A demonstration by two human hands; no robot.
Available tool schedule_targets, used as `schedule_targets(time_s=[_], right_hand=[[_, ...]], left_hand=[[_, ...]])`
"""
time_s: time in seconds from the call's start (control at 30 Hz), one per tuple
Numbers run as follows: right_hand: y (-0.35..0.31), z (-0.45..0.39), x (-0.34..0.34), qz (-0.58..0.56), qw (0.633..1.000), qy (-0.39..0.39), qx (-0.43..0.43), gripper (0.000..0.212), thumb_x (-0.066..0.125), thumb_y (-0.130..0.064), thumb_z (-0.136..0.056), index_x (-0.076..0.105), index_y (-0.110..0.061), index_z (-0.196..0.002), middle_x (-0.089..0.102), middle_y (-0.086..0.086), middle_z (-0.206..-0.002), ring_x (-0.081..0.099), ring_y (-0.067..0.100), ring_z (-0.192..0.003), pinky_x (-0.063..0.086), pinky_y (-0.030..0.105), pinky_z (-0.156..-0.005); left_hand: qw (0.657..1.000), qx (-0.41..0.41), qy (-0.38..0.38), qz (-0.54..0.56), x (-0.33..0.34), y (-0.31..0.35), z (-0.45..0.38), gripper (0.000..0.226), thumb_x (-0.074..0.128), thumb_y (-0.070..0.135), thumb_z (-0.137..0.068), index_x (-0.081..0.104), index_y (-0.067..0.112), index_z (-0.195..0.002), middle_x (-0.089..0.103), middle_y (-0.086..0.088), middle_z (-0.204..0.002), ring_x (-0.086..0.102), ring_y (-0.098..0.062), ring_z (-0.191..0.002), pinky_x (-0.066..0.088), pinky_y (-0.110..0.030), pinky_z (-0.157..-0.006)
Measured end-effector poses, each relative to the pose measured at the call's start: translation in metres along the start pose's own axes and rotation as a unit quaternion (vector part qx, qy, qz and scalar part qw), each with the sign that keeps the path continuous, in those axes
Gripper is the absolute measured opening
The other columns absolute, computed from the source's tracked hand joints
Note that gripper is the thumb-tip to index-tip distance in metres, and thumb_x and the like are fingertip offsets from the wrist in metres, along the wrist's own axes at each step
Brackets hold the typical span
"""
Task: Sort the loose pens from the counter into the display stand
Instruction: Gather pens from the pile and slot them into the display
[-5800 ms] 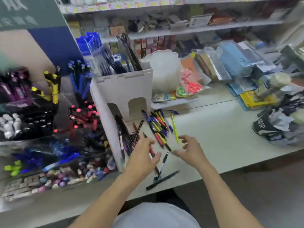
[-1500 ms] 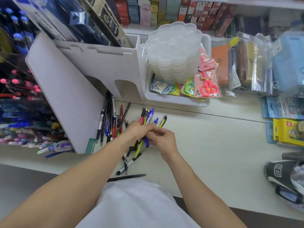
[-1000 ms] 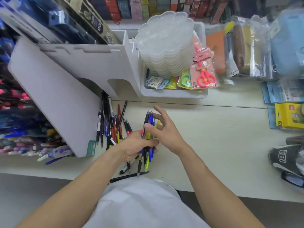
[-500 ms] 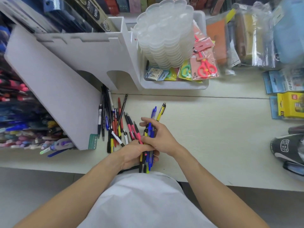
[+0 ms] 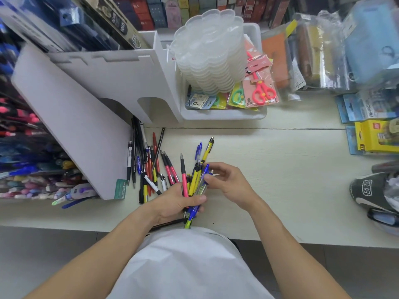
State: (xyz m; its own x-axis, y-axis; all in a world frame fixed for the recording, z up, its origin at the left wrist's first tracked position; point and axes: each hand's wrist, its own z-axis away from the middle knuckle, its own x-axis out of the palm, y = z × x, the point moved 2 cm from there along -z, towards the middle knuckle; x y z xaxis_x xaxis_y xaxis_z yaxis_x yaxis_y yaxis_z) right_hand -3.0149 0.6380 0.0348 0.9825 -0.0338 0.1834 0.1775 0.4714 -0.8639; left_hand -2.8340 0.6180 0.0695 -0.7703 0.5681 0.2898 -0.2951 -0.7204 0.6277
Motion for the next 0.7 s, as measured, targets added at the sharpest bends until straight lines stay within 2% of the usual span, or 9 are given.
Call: schedule_targets(time_s=[0.07,0.17,0.27,0.33,0.37,0.43,0.53,0.63,0.7], right_hand=[[0.001,-0.002,-0.001,0.024,1.000,-0.008,0.000,0.027,0.077,-0.010,-0.090,0.072,-0.017,-0.115,0.073,0.014,-0.115,0.074,0.029,-0.093,0.060,0.045,-0.088],[-0.006,-0.013,-0.002,0.049,0.999,0.006,0.023,0.025,0.076,-0.012,-0.091,0.071,-0.016,-0.115,0.075,0.014,-0.108,0.075,0.027,-0.091,0.060,0.049,-0.091],[-0.015,-0.039,-0.005,0.108,0.980,0.157,0.059,0.018,0.074,-0.025,-0.091,0.070,-0.011,-0.102,0.077,0.009,-0.085,0.075,0.020,-0.075,0.062,0.049,-0.081],[-0.023,-0.057,-0.003,0.223,0.945,0.234,0.055,0.036,0.077,-0.045,-0.084,0.069,-0.012,-0.095,0.074,0.003,-0.079,0.072,0.021,-0.076,0.060,0.041,-0.078],[-0.027,-0.065,0.000,0.274,0.929,0.243,0.052,0.044,0.078,-0.051,-0.081,0.069,-0.009,-0.092,0.072,0.004,-0.079,0.069,0.023,-0.078,0.057,0.038,-0.077],[-0.033,-0.077,0.006,0.339,0.912,0.226,0.040,0.051,0.080,-0.049,-0.080,0.067,0.000,-0.080,0.068,0.013,-0.073,0.061,0.030,-0.074,0.051,0.039,-0.070],[-0.037,-0.086,0.006,0.388,0.901,0.187,0.047,0.043,0.075,-0.031,-0.079,0.061,0.005,-0.061,0.052,0.020,-0.054,0.049,0.034,-0.059,0.043,0.035,-0.056],[-0.039,-0.084,-0.001,0.439,0.879,0.159,0.096,0.028,0.073,-0.026,-0.069,0.066,0.000,-0.060,0.047,0.013,-0.050,0.042,0.028,-0.053,0.035,0.031,-0.047],[-0.040,-0.078,0.001,0.462,0.868,0.141,0.116,0.024,0.072,-0.022,-0.066,0.060,-0.003,-0.056,0.044,0.007,-0.049,0.044,0.029,-0.054,0.028,0.028,-0.044]], left_hand=[[1.000,-0.005,-0.006,0.018,0.000,-0.001,0.000,0.026,0.072,0.010,-0.086,0.062,0.004,-0.109,0.064,-0.018,-0.083,0.063,-0.025,-0.071,0.051,-0.040,-0.073],[0.999,-0.017,0.023,0.019,-0.004,-0.002,0.000,0.013,0.070,0.010,-0.087,0.061,0.005,-0.095,0.062,-0.012,-0.071,0.062,-0.024,-0.066,0.054,-0.034,-0.066],[0.998,-0.006,0.064,0.021,-0.011,0.001,0.002,0.011,0.066,0.012,-0.091,0.060,0.003,-0.092,0.061,-0.012,-0.073,0.061,-0.023,-0.063,0.054,-0.032,-0.063],[0.995,0.009,0.088,0.045,-0.016,0.003,0.003,0.015,0.061,0.014,-0.095,0.059,-0.001,-0.096,0.060,-0.013,-0.076,0.060,-0.024,-0.062,0.055,-0.034,-0.062],[0.994,0.018,0.098,0.049,-0.019,0.004,0.004,0.021,0.061,0.018,-0.094,0.059,-0.002,-0.097,0.060,-0.014,-0.077,0.059,-0.025,-0.063,0.055,-0.036,-0.063],[0.992,0.035,0.111,0.051,-0.023,0.007,0.004,0.032,0.063,0.027,-0.091,0.060,-0.004,-0.101,0.060,-0.015,-0.080,0.059,-0.026,-0.063,0.053,-0.038,-0.066],[0.987,0.049,0.136,0.067,-0.029,0.007,0.004,0.039,0.066,0.023,-0.087,0.060,-0.009,-0.108,0.061,-0.012,-0.079,0.058,-0.022,-0.062,0.054,-0.036,-0.064],[0.987,0.048,0.141,0.065,-0.034,0.005,0.005,0.023,0.068,0.014,-0.087,0.065,-0.004,-0.101,0.067,-0.018,-0.084,0.062,-0.024,-0.070,0.056,-0.035,-0.068],[0.987,0.046,0.136,0.067,-0.037,0.003,0.003,0.020,0.067,0.004,-0.091,0.065,-0.005,-0.108,0.069,-0.018,-0.095,0.064,-0.025,-0.076,0.056,-0.037,-0.072]])
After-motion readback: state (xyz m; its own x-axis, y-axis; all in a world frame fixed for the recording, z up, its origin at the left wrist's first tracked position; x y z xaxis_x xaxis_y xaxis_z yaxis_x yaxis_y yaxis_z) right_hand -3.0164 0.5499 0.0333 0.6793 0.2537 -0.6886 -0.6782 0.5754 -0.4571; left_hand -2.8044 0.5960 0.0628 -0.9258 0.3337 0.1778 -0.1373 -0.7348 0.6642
